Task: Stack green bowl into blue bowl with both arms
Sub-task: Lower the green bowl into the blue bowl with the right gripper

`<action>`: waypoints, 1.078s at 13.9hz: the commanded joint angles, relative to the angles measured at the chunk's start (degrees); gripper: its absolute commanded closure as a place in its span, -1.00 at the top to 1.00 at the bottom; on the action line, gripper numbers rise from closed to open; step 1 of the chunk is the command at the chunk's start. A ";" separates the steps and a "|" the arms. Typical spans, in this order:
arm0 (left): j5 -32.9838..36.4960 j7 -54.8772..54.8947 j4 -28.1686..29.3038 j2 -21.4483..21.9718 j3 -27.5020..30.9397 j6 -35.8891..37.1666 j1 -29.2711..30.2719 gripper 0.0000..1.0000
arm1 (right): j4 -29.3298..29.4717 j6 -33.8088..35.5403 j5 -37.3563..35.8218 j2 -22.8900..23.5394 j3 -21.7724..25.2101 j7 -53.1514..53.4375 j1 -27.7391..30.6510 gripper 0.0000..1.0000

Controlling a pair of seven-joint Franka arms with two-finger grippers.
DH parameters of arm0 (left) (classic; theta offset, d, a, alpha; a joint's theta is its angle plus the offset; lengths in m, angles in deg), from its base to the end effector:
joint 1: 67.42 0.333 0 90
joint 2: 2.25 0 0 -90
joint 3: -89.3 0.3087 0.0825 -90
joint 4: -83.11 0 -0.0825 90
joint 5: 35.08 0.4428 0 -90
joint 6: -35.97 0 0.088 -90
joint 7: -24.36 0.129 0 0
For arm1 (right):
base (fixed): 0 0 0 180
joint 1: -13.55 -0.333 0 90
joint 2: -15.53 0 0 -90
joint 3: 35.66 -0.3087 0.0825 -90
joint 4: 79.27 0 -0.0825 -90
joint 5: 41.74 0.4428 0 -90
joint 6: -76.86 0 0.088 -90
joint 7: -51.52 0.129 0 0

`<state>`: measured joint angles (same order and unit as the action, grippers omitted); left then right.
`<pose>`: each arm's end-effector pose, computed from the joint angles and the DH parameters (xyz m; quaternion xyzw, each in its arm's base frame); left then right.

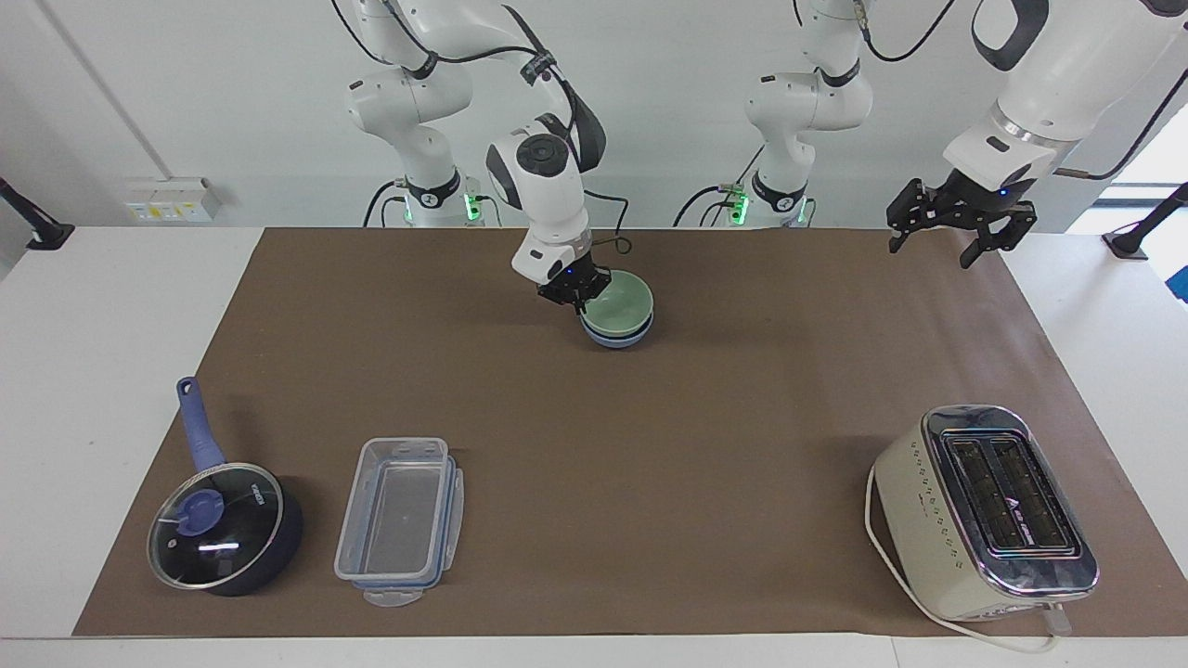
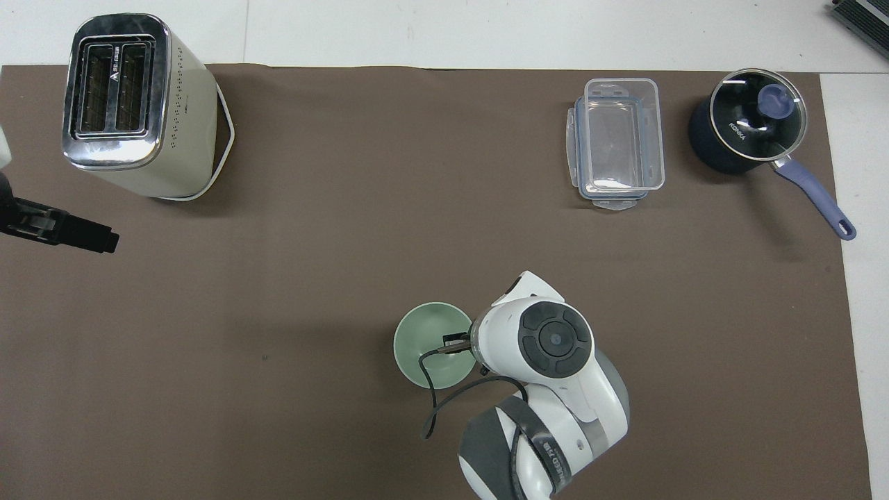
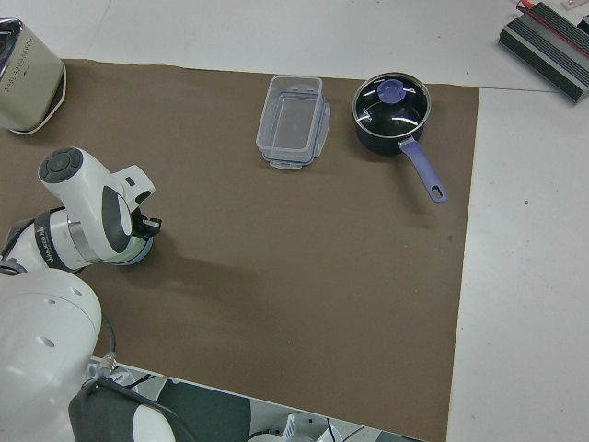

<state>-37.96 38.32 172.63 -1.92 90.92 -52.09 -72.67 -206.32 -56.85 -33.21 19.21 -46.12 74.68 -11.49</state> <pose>0.6061 -0.0450 0.6004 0.9878 -0.1534 -0.0075 0.0260 0.4744 0.3447 0.2861 -0.9962 -0.0571 0.0070 0.0659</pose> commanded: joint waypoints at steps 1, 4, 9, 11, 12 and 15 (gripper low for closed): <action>1.12 0.01 -1.36 -0.42 -0.57 1.48 0.59 1.00 | -0.58 -2.61 0.44 0.53 0.09 1.01 -0.18 -1.00; 1.12 -1.74 -1.36 -0.42 -0.66 1.48 0.33 1.00 | -0.58 -3.58 0.44 1.33 0.09 1.01 -1.05 -1.00; 1.12 -1.93 -1.36 -0.42 -0.66 1.40 0.33 1.00 | -0.49 -2.88 0.44 1.33 0.18 1.01 -1.06 -0.33; 1.12 -1.93 -1.36 -0.42 -0.66 1.40 0.33 1.00 | 0.04 -2.88 0.35 1.42 0.26 0.93 -0.62 0.42; 1.12 -1.93 -1.36 -0.42 -0.74 1.40 0.33 1.00 | 0.47 -2.79 0.35 1.33 0.35 0.66 -0.27 0.74; 1.12 -1.84 -1.36 -0.42 -0.74 1.40 0.33 1.00 | 3.54 0.09 0.09 0.54 0.61 0.31 2.19 1.00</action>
<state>-37.96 37.15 172.63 -1.92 90.73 -52.04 -72.67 -205.02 -59.06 -33.21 20.42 -45.44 74.69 -11.41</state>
